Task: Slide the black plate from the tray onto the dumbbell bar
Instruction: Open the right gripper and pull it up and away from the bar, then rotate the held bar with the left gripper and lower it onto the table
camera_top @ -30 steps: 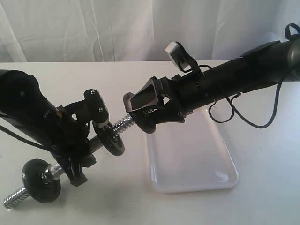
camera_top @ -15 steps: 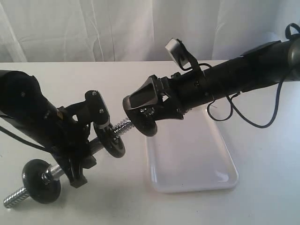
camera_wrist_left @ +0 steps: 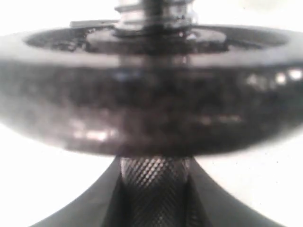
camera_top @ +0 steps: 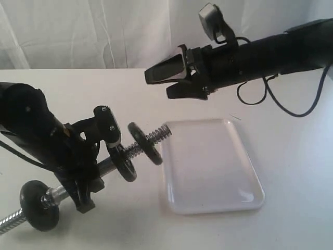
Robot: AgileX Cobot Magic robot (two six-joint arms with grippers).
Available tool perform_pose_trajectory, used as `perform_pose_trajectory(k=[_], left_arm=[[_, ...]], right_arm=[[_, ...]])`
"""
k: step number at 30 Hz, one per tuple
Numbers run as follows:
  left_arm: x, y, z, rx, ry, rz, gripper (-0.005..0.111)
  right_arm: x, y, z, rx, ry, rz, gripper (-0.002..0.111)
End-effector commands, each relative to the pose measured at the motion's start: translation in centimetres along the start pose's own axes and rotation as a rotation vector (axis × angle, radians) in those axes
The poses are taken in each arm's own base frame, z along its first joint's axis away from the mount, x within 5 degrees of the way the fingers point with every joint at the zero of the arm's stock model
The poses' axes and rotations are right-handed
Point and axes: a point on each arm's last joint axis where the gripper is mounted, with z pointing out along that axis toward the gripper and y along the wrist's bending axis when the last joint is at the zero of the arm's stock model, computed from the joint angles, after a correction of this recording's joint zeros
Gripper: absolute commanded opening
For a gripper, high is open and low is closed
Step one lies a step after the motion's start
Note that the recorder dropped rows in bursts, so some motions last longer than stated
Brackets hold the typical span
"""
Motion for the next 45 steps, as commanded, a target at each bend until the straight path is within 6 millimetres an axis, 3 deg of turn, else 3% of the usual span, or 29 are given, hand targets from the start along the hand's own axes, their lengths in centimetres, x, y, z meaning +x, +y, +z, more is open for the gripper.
perform_pose_trajectory(k=[1, 7, 10, 13, 16, 17, 24, 30, 34, 45], left_arm=[[-1.9, 1.1, -2.5, -0.114, -0.165, -0.033, 0.0], [-2.0, 1.2, -2.6, -0.129, -0.178, -0.033, 0.0], [-2.1, 1.2, -2.6, -0.133, -0.182, -0.033, 0.0], [-2.1, 1.2, -2.6, -0.133, -0.182, -0.033, 0.0], [-2.1, 1.2, -2.6, -0.129, -0.185, -0.04, 0.0], [-2.1, 1.2, -2.6, -0.128, -0.185, -0.047, 0.0], [-2.1, 1.2, -2.6, -0.123, -0.191, -0.114, 0.0], [-2.3, 1.4, -2.7, -0.126, -0.221, -0.264, 0.0], [-2.7, 1.9, -2.9, -0.156, -0.291, -0.409, 0.0], [-4.4, 3.4, -3.1, -0.176, -0.421, -0.656, 0.0]], right_arm=[[-0.7, -0.4, -1.8, 0.034, -0.009, -0.007, 0.105], [-0.3, -0.8, -2.4, 0.069, 0.026, -0.002, 0.105], [-0.5, -0.3, -2.6, 0.07, 0.02, -0.014, 0.094], [-1.0, 0.6, -3.0, 0.072, 0.007, -0.044, 0.064], [-1.5, 1.7, -3.5, 0.075, -0.01, -0.013, 0.01], [-1.7, 1.9, -3.7, 0.099, -0.031, 0.007, 0.001], [-2.9, 4.3, -5.3, 0.232, -0.124, -0.079, 0.0], [-2.9, 6.4, -7.6, 0.472, -0.125, -0.101, 0.0], [-1.9, 8.0, -8.9, 0.564, -0.109, -0.102, 0.0], [2.3, 13.7, -10.7, 0.555, -0.137, -0.156, 0.0]])
